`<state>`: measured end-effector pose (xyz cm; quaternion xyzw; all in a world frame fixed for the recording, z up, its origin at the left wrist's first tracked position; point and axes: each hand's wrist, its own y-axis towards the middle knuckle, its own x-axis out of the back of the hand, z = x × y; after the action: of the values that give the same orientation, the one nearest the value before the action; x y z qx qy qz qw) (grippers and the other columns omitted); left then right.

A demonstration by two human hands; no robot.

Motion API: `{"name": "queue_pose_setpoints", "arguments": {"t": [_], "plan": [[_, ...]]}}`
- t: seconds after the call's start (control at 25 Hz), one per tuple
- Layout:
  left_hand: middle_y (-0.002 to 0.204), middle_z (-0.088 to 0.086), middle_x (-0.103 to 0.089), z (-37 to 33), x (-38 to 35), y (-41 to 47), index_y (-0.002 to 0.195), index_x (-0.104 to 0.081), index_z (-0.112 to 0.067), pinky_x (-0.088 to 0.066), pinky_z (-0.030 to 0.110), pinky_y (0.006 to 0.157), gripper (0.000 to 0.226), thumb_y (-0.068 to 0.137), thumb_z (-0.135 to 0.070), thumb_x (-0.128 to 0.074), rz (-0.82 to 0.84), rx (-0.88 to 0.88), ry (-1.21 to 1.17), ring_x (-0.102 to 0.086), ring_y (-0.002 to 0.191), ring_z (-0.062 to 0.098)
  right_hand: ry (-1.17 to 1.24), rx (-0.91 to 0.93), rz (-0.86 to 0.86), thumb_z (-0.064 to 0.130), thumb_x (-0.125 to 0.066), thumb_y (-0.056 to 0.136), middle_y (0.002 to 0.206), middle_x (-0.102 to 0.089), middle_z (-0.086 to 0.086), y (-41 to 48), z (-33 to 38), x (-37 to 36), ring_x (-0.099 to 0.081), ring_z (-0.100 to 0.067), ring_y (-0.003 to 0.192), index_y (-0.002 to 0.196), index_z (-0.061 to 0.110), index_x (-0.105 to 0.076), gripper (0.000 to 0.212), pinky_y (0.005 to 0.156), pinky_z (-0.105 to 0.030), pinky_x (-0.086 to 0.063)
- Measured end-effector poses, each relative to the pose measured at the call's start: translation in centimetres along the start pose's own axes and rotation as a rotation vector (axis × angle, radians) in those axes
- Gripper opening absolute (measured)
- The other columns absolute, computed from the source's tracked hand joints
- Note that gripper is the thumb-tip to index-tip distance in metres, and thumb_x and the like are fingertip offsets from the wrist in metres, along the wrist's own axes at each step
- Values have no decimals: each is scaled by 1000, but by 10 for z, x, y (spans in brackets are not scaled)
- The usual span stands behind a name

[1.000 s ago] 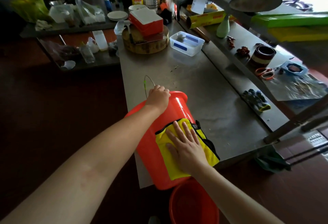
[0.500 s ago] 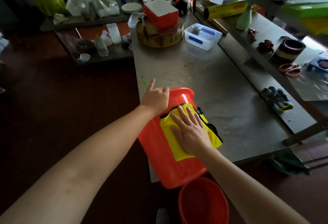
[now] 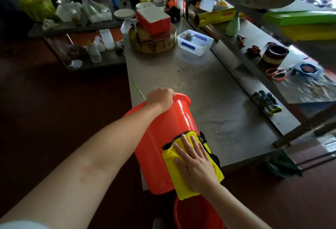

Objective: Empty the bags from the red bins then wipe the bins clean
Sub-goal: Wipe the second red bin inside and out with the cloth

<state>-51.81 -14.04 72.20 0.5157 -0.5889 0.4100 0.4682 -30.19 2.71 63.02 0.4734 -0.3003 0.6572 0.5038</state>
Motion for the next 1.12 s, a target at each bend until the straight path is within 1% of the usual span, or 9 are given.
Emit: {"name": "queue_pose_setpoints", "arguments": {"t": [0.12, 0.24, 0.4, 0.44, 0.52, 0.6, 0.72, 0.84, 1.12], "plan": [[117, 7, -71, 2, 1, -8, 117, -69, -30, -49, 38, 88, 28, 101, -39, -49, -7, -97, -160, -64, 109, 33, -9, 11, -21, 60, -21, 107, 169, -1, 12, 16, 1, 9, 12, -18, 156, 157, 44, -26, 53, 125, -45, -5], [112, 4, -74, 11, -4, -21, 116, -71, -20, -48, 31, 87, 24, 101, -31, -56, 9, -163, -419, -66, 106, 24, -90, -29, -53, 60, -17, 106, 169, 1, 10, 49, -1, 22, 14, -20, 155, 157, 43, -26, 54, 126, -46, -3], [97, 1, -71, 32, -19, -40, 120, -66, -14, -41, 19, 73, 23, 102, -24, -55, -18, -44, -612, -66, 95, 21, -176, -38, -20, 62, -13, 103, 169, -6, 9, 99, -8, 38, 7, -22, 156, 157, 43, -27, 59, 126, -49, -9], [93, -2, -67, 38, -20, -43, 120, -64, -15, -38, 19, 71, 22, 103, -25, -53, 7, -8, -619, -65, 93, 22, -206, -25, -7, 62, -12, 103, 169, -7, 9, 105, -7, 38, 7, -23, 156, 157, 43, -26, 59, 126, -49, -9], [96, -4, -65, 45, -16, -43, 121, -60, -20, -39, 24, 75, 22, 102, -27, -51, 59, 27, -595, -63, 95, 20, -238, -13, -3, 62, -13, 104, 169, -7, 8, 105, -3, 34, 7, -24, 156, 158, 42, -25, 59, 126, -49, -6], [115, 0, -67, 42, -7, -39, 130, -58, -23, -43, 26, 87, 31, 100, -29, -50, 67, 6, -558, -62, 107, 18, -265, 22, -8, 60, -15, 104, 169, -8, 5, 97, 8, 27, 7, -25, 156, 158, 40, -27, 58, 126, -49, -4], [137, 8, -61, 23, -3, -28, 141, -54, -20, -43, 34, 104, 42, 104, -39, -46, 90, -77, -394, -56, 126, 26, -282, 110, 3, 58, -18, 105, 169, -13, 2, 83, 32, 13, 4, -28, 156, 156, 37, -33, 57, 125, -51, -2], [138, 10, -60, 17, -10, -29, 143, -50, -24, -46, 44, 102, 43, 106, -43, -37, 84, -77, -269, -56, 126, 32, -314, 137, 25, 58, -18, 106, 168, -10, 2, 67, 43, 4, 7, -28, 156, 156, 36, -33, 57, 123, -52, 0], [139, 5, -61, 34, -19, -38, 145, -49, -26, -47, 45, 103, 50, 105, -51, -31, 15, -80, -245, -57, 126, 29, -300, 139, -15, 59, -34, 105, 168, -16, 5, 5, 3, 11, -3, -25, 157, 156, 39, -34, 54, 122, -54, -21]]}}
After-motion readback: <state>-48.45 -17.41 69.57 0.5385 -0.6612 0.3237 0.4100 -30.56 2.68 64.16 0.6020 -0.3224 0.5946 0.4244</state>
